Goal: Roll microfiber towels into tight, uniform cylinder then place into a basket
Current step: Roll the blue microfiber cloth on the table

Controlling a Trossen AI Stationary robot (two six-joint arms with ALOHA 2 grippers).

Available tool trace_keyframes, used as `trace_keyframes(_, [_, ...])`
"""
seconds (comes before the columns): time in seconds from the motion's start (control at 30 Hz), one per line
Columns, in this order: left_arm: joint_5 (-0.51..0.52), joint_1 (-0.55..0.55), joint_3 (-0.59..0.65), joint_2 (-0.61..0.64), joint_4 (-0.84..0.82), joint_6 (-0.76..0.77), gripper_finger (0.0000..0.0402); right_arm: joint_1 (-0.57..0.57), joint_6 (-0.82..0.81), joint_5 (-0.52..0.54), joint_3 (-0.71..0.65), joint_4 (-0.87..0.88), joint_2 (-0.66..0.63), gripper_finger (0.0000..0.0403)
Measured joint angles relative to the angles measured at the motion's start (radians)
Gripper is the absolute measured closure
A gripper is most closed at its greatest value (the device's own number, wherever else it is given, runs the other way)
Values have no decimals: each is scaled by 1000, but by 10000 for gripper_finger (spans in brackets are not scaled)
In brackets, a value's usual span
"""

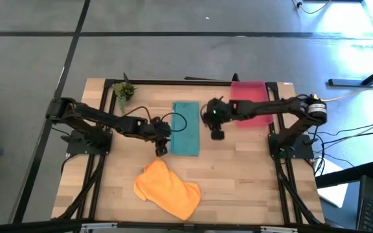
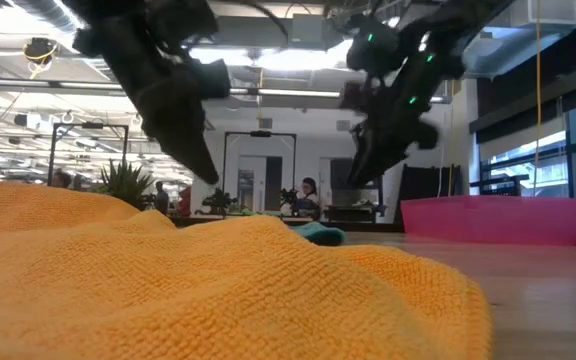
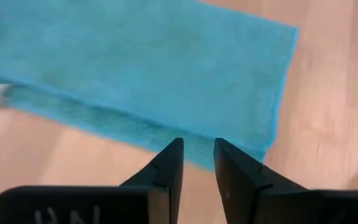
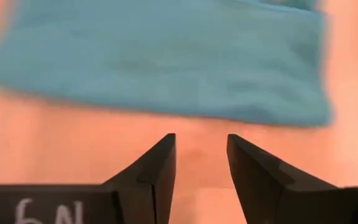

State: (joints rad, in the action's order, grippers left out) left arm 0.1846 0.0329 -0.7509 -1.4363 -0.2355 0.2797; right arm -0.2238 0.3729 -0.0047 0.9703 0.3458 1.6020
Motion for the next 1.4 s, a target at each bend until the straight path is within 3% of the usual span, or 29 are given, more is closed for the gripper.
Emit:
trace_keyframes(0.2, [69,16,-1,89,-52,-3,321,149,21,-126,0,-15,16,257])
trace_keyframes(0.4, [72,22,-1,104,-61,2,321,235,27,-96,1,-128,80,257])
trace_keyframes(1.17, [73,42,-1,102,-90,7,321,256,135,-98,4,-272,289,259])
trace_keyframes(1.27, [73,42,-1,102,-90,7,321,256,130,-102,6,-293,311,273])
trace_keyframes(1.4, [73,42,-1,102,-90,7,321,257,130,-102,5,-307,313,327])
